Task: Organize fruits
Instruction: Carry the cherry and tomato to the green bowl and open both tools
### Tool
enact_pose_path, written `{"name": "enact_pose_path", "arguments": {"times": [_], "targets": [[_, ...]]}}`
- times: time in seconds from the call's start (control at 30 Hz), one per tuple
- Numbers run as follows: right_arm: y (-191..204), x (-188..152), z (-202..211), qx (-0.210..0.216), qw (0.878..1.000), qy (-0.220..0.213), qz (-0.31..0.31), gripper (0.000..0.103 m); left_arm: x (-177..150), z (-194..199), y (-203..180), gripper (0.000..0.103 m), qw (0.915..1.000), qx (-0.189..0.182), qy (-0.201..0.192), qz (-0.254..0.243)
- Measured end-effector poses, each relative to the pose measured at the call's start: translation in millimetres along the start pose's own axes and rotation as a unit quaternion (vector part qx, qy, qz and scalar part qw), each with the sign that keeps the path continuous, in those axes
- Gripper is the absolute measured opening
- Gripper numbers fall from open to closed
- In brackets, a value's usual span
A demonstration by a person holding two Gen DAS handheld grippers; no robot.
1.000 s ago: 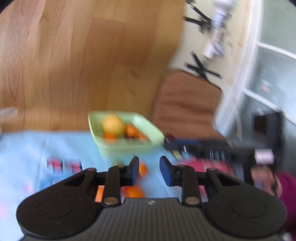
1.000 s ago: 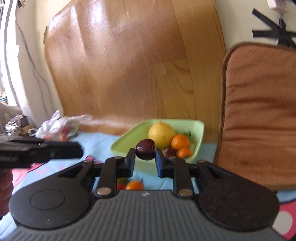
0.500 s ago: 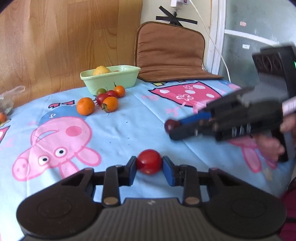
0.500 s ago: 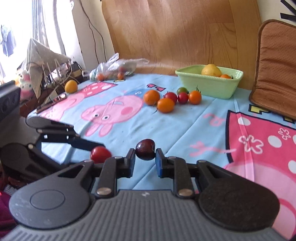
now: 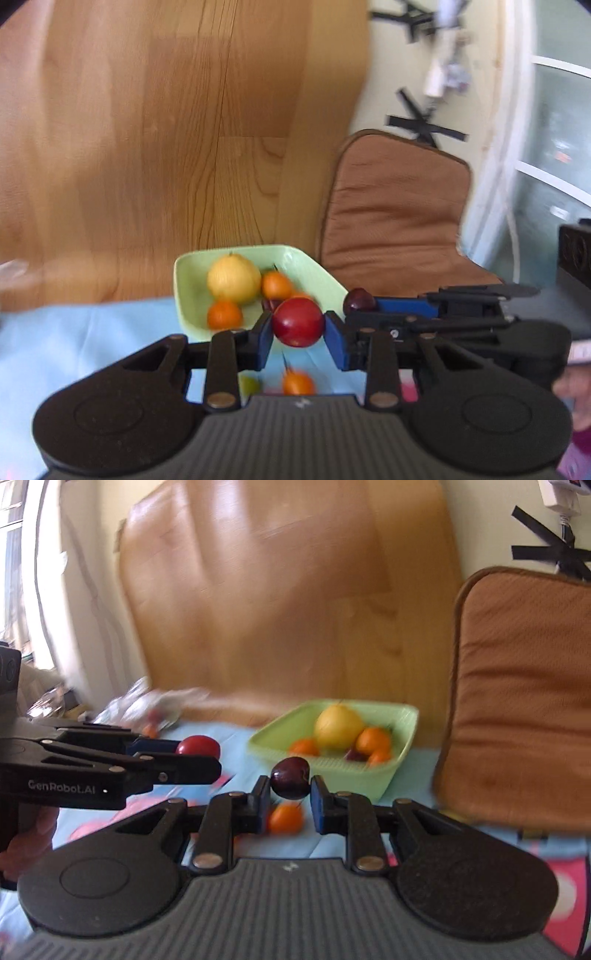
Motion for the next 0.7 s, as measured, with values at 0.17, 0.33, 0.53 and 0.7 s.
{"name": "enact_pose_path", "arguments": {"times": [0.17,0.33,0.53,0.7], "targets": [[-27,10,-60,-0.043,0.999,0.020,-0.001,0.027,4,-75,25,0.029,0.9972,-0.007,0.066,0.034],[-42,4,-72,-0.059,0.998,0.017,-0.012,0.030,-3,-87,33,0.042,0.9958,-0.011,0.078,0.047],[-28,8,-28,-0.042,0.999,-0.026,-0.010,0.046,-7,-21,49,0.046,0.9969,-0.004,0.021,0.075],[-4,-16,-5,0.012,1.000,0.013,0.005,0.045,-49,32,50,0.050,0.9949,0.016,0.018,0.098]]}}
Point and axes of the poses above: each gripper's, at about its wrist camera, not at the fingertips, and z roughly against the way its jaws point, y to its left, x to its top, the point moved 5 cm from there along -z, roughly the way its jaws point, and after that the axes turned 9 degrees about -z, right-handed, at the moved point
